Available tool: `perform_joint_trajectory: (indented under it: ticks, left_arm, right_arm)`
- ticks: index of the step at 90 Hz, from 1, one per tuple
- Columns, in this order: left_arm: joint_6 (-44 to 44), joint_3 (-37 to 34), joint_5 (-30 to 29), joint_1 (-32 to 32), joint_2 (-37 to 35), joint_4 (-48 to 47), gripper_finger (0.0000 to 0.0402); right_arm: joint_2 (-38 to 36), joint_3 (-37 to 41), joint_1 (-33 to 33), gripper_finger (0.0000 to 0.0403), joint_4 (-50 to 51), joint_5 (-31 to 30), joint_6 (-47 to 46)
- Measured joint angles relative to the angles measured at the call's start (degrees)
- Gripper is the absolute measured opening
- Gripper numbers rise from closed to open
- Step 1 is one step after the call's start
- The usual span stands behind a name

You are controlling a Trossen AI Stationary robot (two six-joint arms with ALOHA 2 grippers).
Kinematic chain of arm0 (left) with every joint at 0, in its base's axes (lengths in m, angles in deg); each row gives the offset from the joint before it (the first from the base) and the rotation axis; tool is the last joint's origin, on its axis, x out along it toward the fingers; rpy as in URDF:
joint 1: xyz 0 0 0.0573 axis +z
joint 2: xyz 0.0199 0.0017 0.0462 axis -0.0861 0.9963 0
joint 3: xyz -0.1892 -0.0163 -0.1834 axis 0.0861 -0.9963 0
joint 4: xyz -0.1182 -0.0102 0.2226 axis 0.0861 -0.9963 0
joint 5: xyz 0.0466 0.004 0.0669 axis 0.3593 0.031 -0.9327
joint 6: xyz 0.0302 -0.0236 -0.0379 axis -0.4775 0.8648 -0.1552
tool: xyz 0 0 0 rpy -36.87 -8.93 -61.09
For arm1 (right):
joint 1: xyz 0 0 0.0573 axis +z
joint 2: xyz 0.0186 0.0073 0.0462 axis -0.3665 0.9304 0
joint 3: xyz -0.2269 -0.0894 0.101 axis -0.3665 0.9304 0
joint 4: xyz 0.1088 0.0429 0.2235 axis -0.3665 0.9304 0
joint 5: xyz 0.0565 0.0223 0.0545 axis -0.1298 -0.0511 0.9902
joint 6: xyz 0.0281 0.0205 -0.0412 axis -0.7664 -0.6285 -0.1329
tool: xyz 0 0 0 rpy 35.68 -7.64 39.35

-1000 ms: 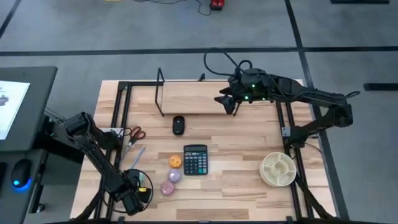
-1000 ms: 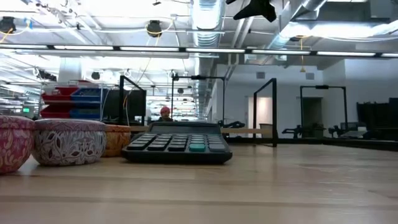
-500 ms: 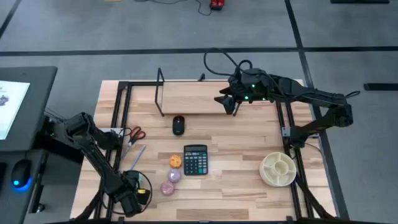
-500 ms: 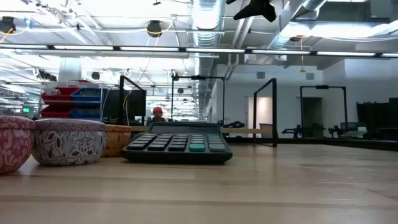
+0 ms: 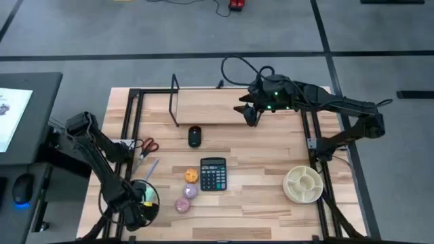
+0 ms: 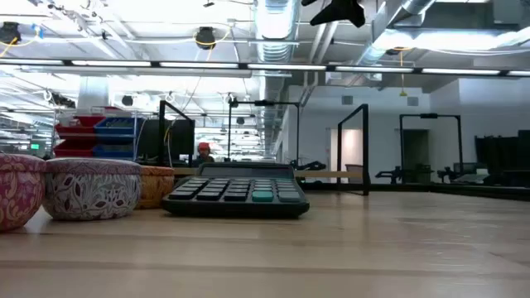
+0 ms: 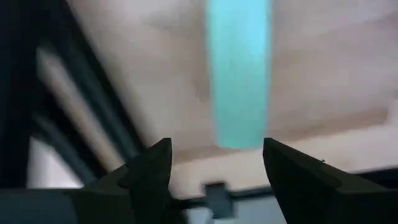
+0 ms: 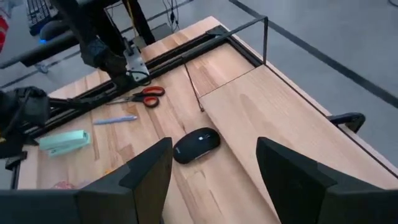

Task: Stock shelves
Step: Remove the black mouse from the bottom left of the shelf

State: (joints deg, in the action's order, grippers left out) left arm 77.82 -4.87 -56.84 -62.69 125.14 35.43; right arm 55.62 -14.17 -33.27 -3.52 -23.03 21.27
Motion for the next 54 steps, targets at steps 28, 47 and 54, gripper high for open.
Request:
perform_joint_trajectory:
  ticks: [28,47,54]
  left_arm:
    - [-1.40,0.07,-7.04,1.54,-13.41,-1.43,0.0229]
    - [-5.91,1.46,-18.91,8.48,-19.83,-2.39,0.0229]
    - [-9.47,3.34,-21.98,12.85,-20.57,-3.73,0.0228]
  right_arm:
    - [0.00,0.00,0.00,0.0223,0.05,0.00,0.87]
    - [0.00,0.00,0.50,0.0223,2.53,0.00,0.85]
    - [0.00,0.00,0.65,0.0223,4.19,0.00,0.85]
